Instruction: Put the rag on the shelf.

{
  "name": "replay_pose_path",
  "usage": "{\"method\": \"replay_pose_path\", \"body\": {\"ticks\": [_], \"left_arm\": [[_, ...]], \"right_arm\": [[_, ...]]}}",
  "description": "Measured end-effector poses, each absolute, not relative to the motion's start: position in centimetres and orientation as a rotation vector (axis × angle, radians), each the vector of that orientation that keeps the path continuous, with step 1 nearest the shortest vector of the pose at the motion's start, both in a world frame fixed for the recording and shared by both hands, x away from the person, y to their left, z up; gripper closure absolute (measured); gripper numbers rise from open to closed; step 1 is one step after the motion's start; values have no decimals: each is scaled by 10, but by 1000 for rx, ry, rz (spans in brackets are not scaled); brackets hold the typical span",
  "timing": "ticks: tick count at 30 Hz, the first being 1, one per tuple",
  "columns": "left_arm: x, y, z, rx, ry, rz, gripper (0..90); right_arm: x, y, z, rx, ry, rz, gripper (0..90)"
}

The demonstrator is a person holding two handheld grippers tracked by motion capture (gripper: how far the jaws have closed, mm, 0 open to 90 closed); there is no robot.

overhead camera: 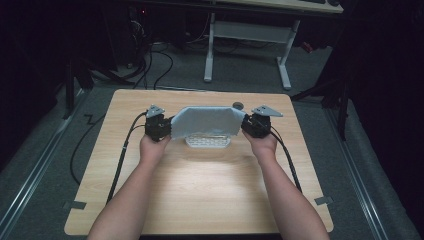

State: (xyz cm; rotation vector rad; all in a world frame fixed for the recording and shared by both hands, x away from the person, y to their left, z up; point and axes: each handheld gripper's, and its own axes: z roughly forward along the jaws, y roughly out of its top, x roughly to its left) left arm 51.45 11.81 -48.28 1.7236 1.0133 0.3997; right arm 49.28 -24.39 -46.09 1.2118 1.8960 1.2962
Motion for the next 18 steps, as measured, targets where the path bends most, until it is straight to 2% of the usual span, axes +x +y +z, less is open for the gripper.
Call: {"method": "replay_pose_path", "body": {"ticks": [18], "left_arm": [[512, 143, -464, 1676, 1044, 475, 705]], "right_arm": [[492, -260, -441, 1197, 1839, 1280, 688]]}}
